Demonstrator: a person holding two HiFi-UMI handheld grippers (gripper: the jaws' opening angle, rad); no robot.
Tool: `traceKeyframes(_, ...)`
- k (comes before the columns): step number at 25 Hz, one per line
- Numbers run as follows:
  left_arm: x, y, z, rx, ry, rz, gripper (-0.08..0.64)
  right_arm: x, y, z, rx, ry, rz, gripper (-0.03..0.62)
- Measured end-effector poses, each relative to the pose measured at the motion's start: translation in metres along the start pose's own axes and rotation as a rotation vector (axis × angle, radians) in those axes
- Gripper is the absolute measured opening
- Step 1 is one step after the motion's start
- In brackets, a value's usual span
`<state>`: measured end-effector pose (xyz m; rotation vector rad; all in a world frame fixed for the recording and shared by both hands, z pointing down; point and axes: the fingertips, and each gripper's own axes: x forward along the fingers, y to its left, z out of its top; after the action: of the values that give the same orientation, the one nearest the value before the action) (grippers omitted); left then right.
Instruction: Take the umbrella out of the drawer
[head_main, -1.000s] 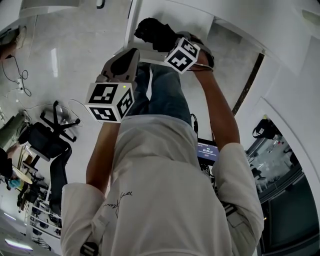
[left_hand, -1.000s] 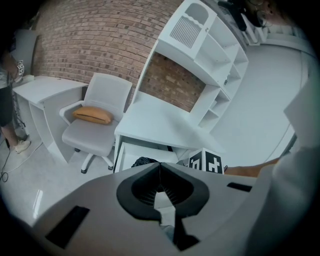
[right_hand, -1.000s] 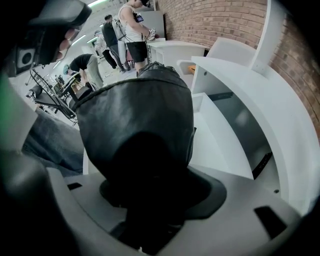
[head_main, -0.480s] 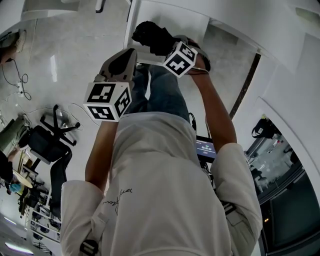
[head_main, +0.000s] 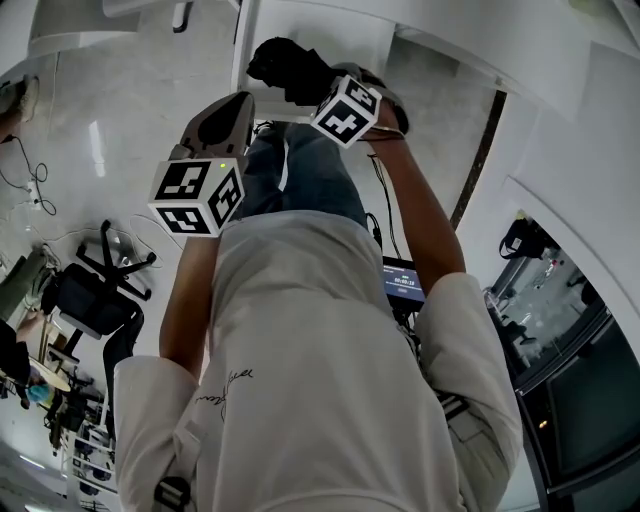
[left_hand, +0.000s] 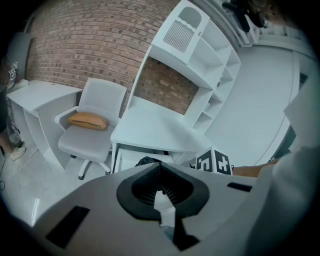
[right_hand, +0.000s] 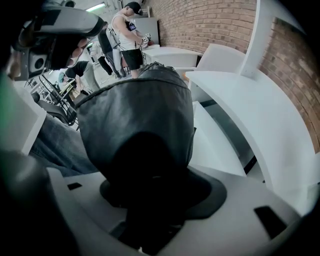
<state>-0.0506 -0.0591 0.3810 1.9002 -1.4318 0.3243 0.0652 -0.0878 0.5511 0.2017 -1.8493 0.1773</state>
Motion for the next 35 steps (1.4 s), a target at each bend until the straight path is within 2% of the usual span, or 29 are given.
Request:
traceKeyframes(2,-0.002,-0.001,0.003,-0.007,-0.009,-0.009,0.017,-0.002,-0.001,0.002,0.005,-0.009,-0.006,0.244)
traceKeyframes(7,0.001,-0.015,-0.005,0.054,0.017,-0.043,0.017,-0.011,-0.001,0.005,0.024,-0.025,-0.015,0.244)
traceKeyframes(26,-0.010,-0.029,0.001,0.105,0.023,-0.117,0.017,-0.055,0.003,0.016,0.144,-0.118,-0.037,0.243)
traceKeyframes(35,-0.016,-0.027,0.012,0.115,0.007,-0.133,0.017,-0.075,0.006,0.028,0.160,-0.163,-0.065,0.242)
